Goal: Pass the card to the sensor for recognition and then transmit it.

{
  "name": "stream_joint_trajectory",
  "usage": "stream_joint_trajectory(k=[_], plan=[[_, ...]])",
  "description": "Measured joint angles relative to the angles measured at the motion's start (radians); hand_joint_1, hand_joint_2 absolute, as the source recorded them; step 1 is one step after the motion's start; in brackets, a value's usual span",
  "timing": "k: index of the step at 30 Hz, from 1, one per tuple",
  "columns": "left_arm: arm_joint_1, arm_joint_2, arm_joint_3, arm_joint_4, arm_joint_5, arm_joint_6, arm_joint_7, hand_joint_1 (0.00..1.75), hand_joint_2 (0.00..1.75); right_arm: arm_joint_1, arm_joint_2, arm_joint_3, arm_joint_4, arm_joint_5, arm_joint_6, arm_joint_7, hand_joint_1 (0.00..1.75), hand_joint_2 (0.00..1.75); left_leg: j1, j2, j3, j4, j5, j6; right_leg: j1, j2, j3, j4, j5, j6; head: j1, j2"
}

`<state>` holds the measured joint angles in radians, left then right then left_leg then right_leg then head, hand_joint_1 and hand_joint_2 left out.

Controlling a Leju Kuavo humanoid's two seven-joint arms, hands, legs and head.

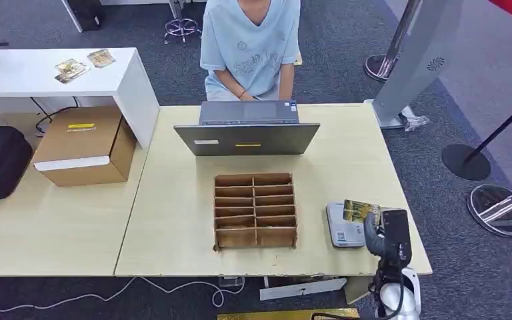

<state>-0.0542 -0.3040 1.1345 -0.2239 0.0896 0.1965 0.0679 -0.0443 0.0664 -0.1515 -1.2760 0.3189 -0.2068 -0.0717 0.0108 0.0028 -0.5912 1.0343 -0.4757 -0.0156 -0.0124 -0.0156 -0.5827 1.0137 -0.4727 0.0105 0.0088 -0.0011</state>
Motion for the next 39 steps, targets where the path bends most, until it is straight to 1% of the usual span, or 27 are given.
stream_joint_trajectory(k=[18, 39], plan=[[0.0, 0.005, 0.0, 0.0, 0.0, 0.0, 0.003, 0.0, 0.0, -0.002, 0.002, -0.005, 0.034, 0.05, 0.002, 0.02, 1.75, 1.75, 0.0, 0.0, 0.0, 0.0, 0.0, 0.0, 0.0, 0.0, 0.0, 0.0, 0.0, 0.0, 0.0, 0.0], [-0.002, 0.006, 0.0, 0.0, 0.001, 0.0, 0.003, 0.0, 0.0, -0.049, 0.006, -0.005, 0.114, 0.082, 0.005, 0.04, 1.75, 1.75, 0.0, 0.0, 0.0, 0.0, 0.0, 0.0, 0.0, 0.0, 0.0, 0.0, 0.0, 0.0, 0.0, 0.0]])
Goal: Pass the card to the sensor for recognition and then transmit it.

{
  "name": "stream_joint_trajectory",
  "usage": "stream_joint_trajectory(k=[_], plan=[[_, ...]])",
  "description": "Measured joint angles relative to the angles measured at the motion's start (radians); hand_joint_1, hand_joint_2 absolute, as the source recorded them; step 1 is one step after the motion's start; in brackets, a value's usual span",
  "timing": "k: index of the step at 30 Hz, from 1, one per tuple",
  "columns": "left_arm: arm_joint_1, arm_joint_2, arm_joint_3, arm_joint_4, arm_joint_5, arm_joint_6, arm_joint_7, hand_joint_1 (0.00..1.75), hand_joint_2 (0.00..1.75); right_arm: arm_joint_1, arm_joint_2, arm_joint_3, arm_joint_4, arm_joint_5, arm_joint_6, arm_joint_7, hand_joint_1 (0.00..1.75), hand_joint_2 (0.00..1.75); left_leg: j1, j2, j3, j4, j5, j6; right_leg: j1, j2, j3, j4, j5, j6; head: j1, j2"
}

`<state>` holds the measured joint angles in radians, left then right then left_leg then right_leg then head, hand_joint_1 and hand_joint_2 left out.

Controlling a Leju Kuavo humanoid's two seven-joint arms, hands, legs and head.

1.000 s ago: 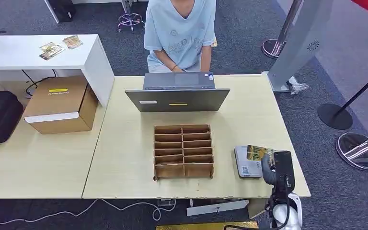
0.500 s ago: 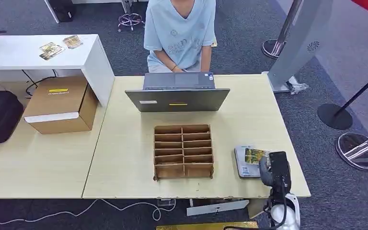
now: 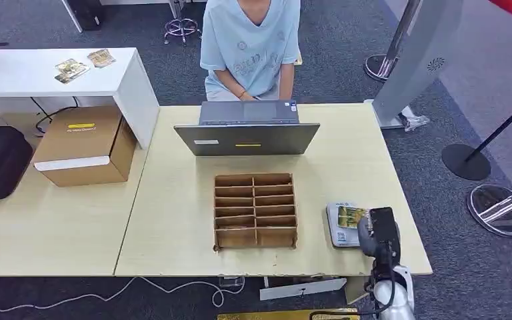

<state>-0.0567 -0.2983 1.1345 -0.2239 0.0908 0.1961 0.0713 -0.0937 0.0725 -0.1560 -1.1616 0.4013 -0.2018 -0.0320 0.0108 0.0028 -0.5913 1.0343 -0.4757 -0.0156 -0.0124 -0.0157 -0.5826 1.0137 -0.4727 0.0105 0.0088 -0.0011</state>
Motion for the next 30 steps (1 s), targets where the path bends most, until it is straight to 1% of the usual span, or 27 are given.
stream_joint_trajectory(k=[8, 12, 17, 20, 30], plan=[[0.0, 0.0, 0.0, 0.0, 0.004, -0.005, 0.0, 0.0, 0.0, -0.016, 0.0, 0.0, 0.028, 0.034, 0.004, 0.013, 1.75, 1.75, 0.0, 0.0, 0.0, 0.0, 0.0, 0.0, 0.0, 0.0, 0.0, 0.0, 0.0, 0.0, 0.0, 0.0], [0.0, 0.0, 0.0, 0.0, 0.007, -0.01, 0.0, 0.0, 0.0, -0.025, 0.0, 0.0, 0.041, 0.069, -0.005, 0.025, 1.75, 1.75, 0.0, 0.0, 0.0, 0.0, 0.0, 0.0, 0.0, 0.0, 0.0, 0.0, 0.0, 0.0, 0.0, 0.0], [0.0, 0.0, 0.0, 0.0, 0.01, -0.02, 0.0, 0.0, 0.0, -0.033, 0.0, 0.004, 0.054, 0.153, -0.038, 0.074, 1.75, 1.75, 0.0, 0.0, 0.0, 0.0, 0.0, 0.0, 0.0, 0.0, 0.0, 0.0, 0.0, 0.0, 0.0, 0.0], [0.0, 0.0, 0.0, 0.0, 0.01, -0.021, 0.0, 0.0, 0.0, -0.037, 0.0, 0.005, 0.061, 0.187, -0.042, 0.092, 1.75, 1.75, 0.0, 0.0, 0.0, 0.0, 0.0, 0.0, 0.0, 0.0, 0.0, 0.0, 0.0, 0.0, 0.0, 0.0], [0.0, 0.0, 0.0, 0.0, 0.01, -0.024, 0.0, 0.0, 0.0, -0.039, 0.0, 0.005, 0.068, 0.219, -0.045, 0.104, 1.75, 1.75, 0.0, 0.0, 0.0, 0.0, 0.0, 0.0, 0.0, 0.0, 0.0, 0.0, 0.0, 0.0, 0.0, 0.0]])
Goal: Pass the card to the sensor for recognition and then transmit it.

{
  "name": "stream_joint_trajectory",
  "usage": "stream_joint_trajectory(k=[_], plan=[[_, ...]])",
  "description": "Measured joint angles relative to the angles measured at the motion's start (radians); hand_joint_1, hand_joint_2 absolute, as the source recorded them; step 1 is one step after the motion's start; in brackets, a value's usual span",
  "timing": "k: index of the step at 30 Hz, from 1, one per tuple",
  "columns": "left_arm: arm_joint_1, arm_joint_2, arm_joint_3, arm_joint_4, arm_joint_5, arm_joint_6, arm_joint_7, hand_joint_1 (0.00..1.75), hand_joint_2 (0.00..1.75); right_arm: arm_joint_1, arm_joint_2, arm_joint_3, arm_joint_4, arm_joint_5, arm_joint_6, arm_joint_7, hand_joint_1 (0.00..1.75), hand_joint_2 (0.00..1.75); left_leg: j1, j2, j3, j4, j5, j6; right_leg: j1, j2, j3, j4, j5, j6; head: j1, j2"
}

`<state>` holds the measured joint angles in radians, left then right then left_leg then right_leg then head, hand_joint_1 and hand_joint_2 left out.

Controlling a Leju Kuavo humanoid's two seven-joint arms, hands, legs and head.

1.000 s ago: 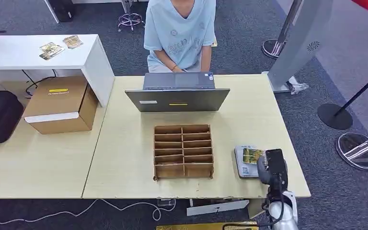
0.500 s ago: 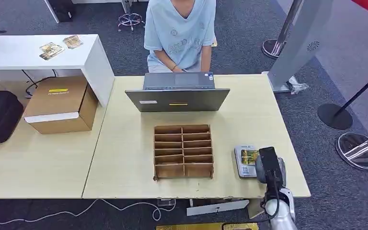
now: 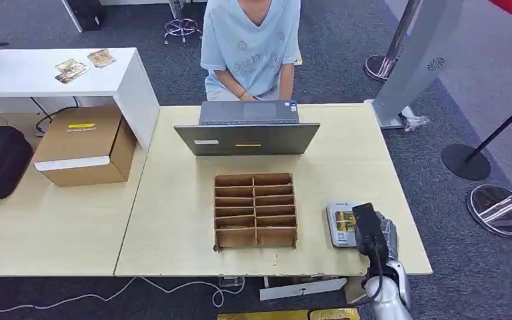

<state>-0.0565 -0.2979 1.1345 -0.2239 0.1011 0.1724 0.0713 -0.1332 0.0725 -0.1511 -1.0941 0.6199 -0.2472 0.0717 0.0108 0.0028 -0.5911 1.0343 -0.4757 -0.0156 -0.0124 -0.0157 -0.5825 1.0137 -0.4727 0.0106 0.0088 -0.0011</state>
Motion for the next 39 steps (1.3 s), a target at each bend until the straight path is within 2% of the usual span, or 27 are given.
stream_joint_trajectory(k=[10, 20, 28, 33, 37, 39], plan=[[0.0, 0.0, 0.0, 0.0, 0.0, -0.001, 0.0, 0.0, 0.0, 0.0, 0.0, 0.0, 0.0, 0.013, 0.002, -0.005, 1.75, 1.75, 0.0, 0.0, 0.0, 0.0, 0.0, 0.0, 0.0, 0.0, 0.0, 0.0, 0.0, 0.0, 0.0, 0.0], [0.001, 0.001, 0.0, 0.0, 0.0, -0.011, 0.0, 0.0, 0.0, 0.006, 0.003, 0.0, -0.03, -0.023, -0.05, -0.107, 1.75, 1.75, 0.0, 0.0, 0.0, 0.0, 0.0, 0.0, 0.0, 0.0, 0.0, 0.0, 0.0, 0.0, 0.0, 0.0], [0.001, 0.003, 0.0, 0.0, 0.001, -0.019, -0.003, 0.0, 0.0, 0.031, 0.02, 0.011, -0.152, 0.008, -0.099, -0.144, 1.75, 1.75, 0.0, 0.0, 0.0, 0.0, 0.0, 0.0, 0.0, 0.0, 0.0, 0.0, 0.0, 0.0, 0.0, 0.0], [0.001, 0.001, 0.0, 0.0, 0.005, -0.02, -0.009, 0.0, 0.0, 0.043, 0.031, 0.042, -0.22, 0.108, -0.171, -0.145, 1.75, 1.75, 0.0, 0.0, 0.0, 0.0, 0.0, 0.0, 0.0, 0.0, 0.0, 0.0, 0.0, 0.0, 0.0, 0.0], [0.002, -0.002, 0.0, 0.0, 0.005, -0.029, -0.021, 0.0, 0.0, 0.052, 0.037, 0.066, -0.258, 0.277, -0.266, -0.13, 1.75, 1.75, 0.0, 0.0, 0.0, 0.0, 0.0, 0.0, 0.0, 0.0, 0.0, 0.0, 0.0, 0.0, 0.0, 0.0], [0.002, -0.002, 0.0, 0.0, 0.003, -0.032, -0.022, 0.0, 0.0, 0.054, 0.04, 0.079, -0.277, 0.357, -0.291, -0.119, 1.75, 1.75, 0.0, 0.0, 0.0, 0.0, 0.0, 0.0, 0.0, 0.0, 0.0, 0.0, 0.0, 0.0, 0.0, 0.0]])
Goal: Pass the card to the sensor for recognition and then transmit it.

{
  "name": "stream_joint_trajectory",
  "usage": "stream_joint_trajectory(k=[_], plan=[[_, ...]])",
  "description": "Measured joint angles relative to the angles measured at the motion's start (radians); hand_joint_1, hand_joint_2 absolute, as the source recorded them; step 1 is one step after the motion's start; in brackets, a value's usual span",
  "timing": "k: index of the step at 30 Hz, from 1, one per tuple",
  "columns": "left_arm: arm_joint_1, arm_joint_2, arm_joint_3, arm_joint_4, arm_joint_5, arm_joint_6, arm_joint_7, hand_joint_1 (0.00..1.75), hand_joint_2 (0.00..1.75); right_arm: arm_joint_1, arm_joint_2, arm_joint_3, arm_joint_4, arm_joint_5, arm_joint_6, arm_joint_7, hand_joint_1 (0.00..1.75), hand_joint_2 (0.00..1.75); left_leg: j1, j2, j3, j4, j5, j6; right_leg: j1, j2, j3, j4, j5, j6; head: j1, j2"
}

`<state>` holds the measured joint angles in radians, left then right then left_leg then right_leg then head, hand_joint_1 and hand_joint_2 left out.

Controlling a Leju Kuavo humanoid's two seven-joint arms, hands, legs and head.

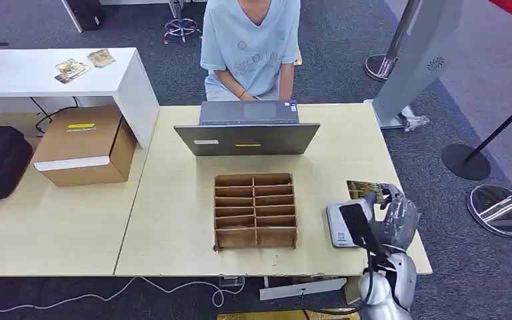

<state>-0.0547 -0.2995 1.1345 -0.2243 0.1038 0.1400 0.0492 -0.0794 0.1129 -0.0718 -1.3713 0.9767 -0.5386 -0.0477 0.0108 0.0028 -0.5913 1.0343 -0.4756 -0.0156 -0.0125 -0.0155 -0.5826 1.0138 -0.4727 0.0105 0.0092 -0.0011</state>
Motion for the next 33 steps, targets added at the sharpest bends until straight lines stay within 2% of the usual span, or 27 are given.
stream_joint_trajectory(k=[2, 8, 13, 18, 26, 33], plan=[[0.0, 0.0, 0.0, 0.0, -0.003, -0.007, 0.0, 0.0, 0.0, -0.001, 0.002, 0.018, -0.021, 0.083, -0.022, 0.011, 1.75, 1.75, 0.0, 0.0, 0.0, 0.0, 0.0, 0.0, 0.0, 0.0, 0.0, 0.0, 0.0, 0.0, 0.0, 0.0], [0.001, 0.002, 0.0, 0.0, -0.016, -0.019, -0.006, 0.0, 0.0, -0.023, 0.006, 0.069, -0.028, 0.212, -0.042, 0.033, 1.75, 1.75, 0.0, 0.001, 0.0, 0.0, 0.0, 0.0, 0.0, 0.001, 0.0, 0.0, 0.0, 0.0, 0.0, 0.0], [0.003, 0.002, 0.0, 0.0, -0.019, -0.025, -0.01, 0.0, 0.0, -0.046, 0.006, 0.098, -0.015, 0.256, -0.054, 0.051, 1.75, 1.75, 0.0, 0.0, 0.0, 0.0, 0.0, 0.0, 0.0, 0.0, 0.0, 0.0, 0.0, 0.0, 0.0, 0.0], [0.004, 0.005, 0.0, 0.0, -0.03, -0.026, -0.017, 0.0, 0.0, -0.091, 0.005, 0.134, 0.022, 0.417, -0.079, 0.119, 1.75, 1.75, 0.0, 0.001, 0.0, 0.0, 0.0, 0.0, 0.0, 0.001, 0.0, 0.0, 0.0, 0.0, 0.0, 0.0], [0.001, 0.009, 0.0, 0.0, -0.037, -0.015, -0.018, 0.0, 0.0, -0.23, 0.001, 0.218, 0.127, 0.432, -0.085, 0.134, 1.75, 1.75, 0.0, 0.001, 0.001, 0.0, 0.001, -0.001, 0.0, 0.001, 0.0, 0.001, 0.0, 0.0, 0.0, 0.0], [0.0, 0.01, 0.0, 0.0, -0.036, -0.013, -0.03, 0.0, 0.0, -0.311, -0.002, 0.26, 0.163, 0.436, -0.082, 0.135, 1.75, 1.75, 0.0, 0.001, 0.0, 0.0, 0.001, -0.001, 0.0, 0.001, 0.0, 0.001, 0.0, 0.0, 0.0, 0.0]])
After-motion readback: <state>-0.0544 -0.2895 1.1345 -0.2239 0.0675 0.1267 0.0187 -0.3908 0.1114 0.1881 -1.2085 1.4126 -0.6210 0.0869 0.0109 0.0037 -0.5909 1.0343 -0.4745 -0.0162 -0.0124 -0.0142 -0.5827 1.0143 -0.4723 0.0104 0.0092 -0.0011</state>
